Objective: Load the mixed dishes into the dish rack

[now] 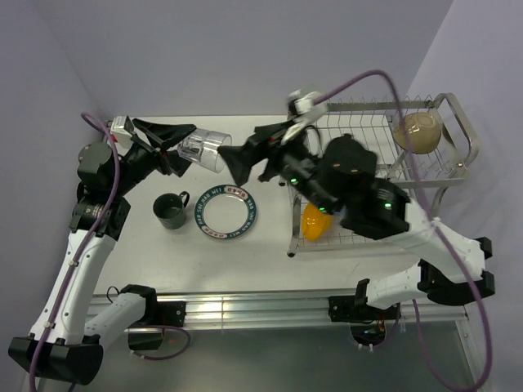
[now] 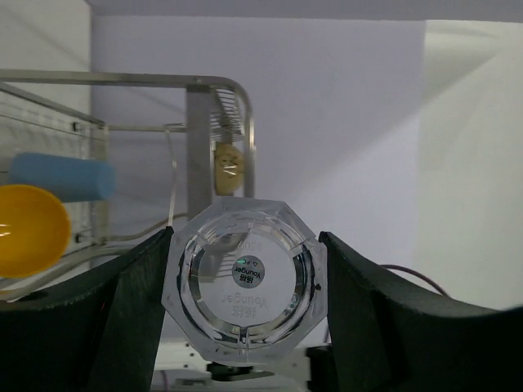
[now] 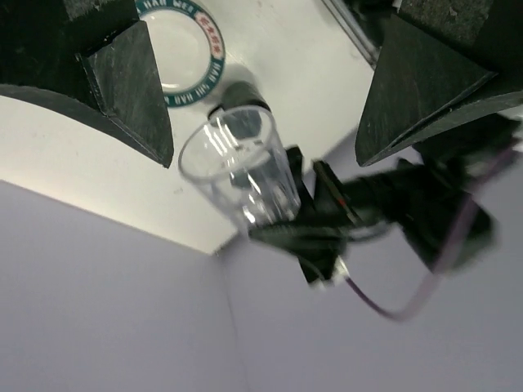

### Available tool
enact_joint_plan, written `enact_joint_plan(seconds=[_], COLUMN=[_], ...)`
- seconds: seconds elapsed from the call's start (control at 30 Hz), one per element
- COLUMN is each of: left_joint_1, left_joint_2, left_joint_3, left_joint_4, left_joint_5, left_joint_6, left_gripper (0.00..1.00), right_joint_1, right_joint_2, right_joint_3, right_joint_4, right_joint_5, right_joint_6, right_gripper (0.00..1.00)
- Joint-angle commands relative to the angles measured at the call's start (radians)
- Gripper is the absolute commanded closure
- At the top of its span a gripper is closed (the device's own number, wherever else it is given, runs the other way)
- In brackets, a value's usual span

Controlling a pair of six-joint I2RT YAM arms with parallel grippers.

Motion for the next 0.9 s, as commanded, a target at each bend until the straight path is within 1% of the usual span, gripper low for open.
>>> enact_joint_plan(seconds=[0.0, 0.07, 0.1, 0.17, 0.2, 0.23, 0.27, 0.3, 0.33, 0.43, 0.5, 0.57, 0.63, 0.67, 0.7, 0.73, 0.77, 0.8, 0.83, 0.87], left_joint_1=[-0.004, -0.008, -0.028, -0.065, -0.127, -0.166, -0.206, -0.284, -0.315, -0.404, -0.450, -0.467, -0.511, -0.524, -0.547, -0.553, -0.553, -0.553, -0.553, -0.553], left_joint_2=[-0.003, 0.022, 0.034, 0.081, 0.099, 0.112, 0.138, 0.148, 0.155, 0.165, 0.166, 0.183, 0.191, 0.191, 0.191, 0.192, 0.210, 0.227, 0.244, 0.284], left_joint_3=[0.009, 0.010, 0.037, 0.065, 0.117, 0.140, 0.159, 0.186, 0.193, 0.158, 0.107, 0.082, 0.044, 0.024, -0.020, -0.042, -0.066, -0.070, -0.073, -0.076], left_joint_4=[-0.094, -0.125, -0.160, -0.204, -0.252, -0.310, -0.327, -0.347, -0.356, -0.308, -0.235, -0.206, -0.148, -0.110, -0.023, 0.017, 0.048, 0.062, 0.122, 0.146], left_joint_5=[0.004, 0.010, -0.006, -0.017, -0.052, -0.142, -0.190, -0.245, -0.320, -0.410, -0.439, -0.468, -0.513, -0.529, -0.530, -0.563, -0.566, -0.565, -0.557, -0.545], left_joint_6=[0.209, 0.301, 0.393, 0.499, 0.612, 0.669, 0.718, 0.796, 0.824, 0.912, 0.979, 1.015, 1.074, 1.094, 1.126, 1.134, 1.136, 1.141, 1.142, 1.142], left_gripper=[1.00, 1.00, 1.00, 1.00, 1.00, 1.00, 1.00, 1.00, 1.00, 1.00, 1.00, 1.00, 1.00, 1.00, 1.00, 1.00, 1.00, 1.00, 1.00, 1.00], right_joint_1=[0.013, 0.014, 0.016, 0.017, 0.019, 0.019, 0.019, 0.019, 0.019, 0.020, 0.019, 0.019, 0.019, 0.019, 0.019, 0.020, 0.019, 0.019, 0.019, 0.019], right_joint_2=[-0.082, -0.088, -0.096, -0.112, -0.125, -0.146, -0.157, -0.180, -0.189, -0.218, -0.229, -0.235, -0.254, -0.266, -0.292, -0.304, -0.315, -0.327, -0.330, -0.330], right_joint_3=[0.130, 0.205, 0.229, 0.260, 0.263, 0.268, 0.271, 0.273, 0.276, 0.289, 0.299, 0.309, 0.297, 0.287, 0.273, 0.245, 0.237, 0.233, 0.236, 0.242], right_joint_4=[-0.131, -0.174, -0.207, -0.218, -0.219, -0.221, -0.225, -0.234, -0.237, -0.250, -0.270, -0.287, -0.291, -0.285, -0.267, -0.256, -0.248, -0.248, -0.253, -0.262], right_joint_5=[-0.027, -0.085, -0.087, -0.096, -0.098, -0.101, -0.102, -0.101, -0.102, -0.115, -0.113, -0.105, -0.104, -0.102, -0.102, -0.102, -0.102, -0.101, -0.101, -0.095], right_joint_6=[0.044, 0.063, 0.073, 0.091, 0.093, 0.093, 0.093, 0.093, 0.099, 0.103, 0.103, 0.106, 0.116, 0.120, 0.125, 0.132, 0.136, 0.139, 0.145, 0.149], right_gripper=[0.00, 0.00, 0.00, 0.00, 0.00, 0.00, 0.00, 0.00, 0.00, 0.00, 0.00, 0.00, 0.00, 0.00, 0.00, 0.00, 0.00, 0.00, 0.00, 0.00])
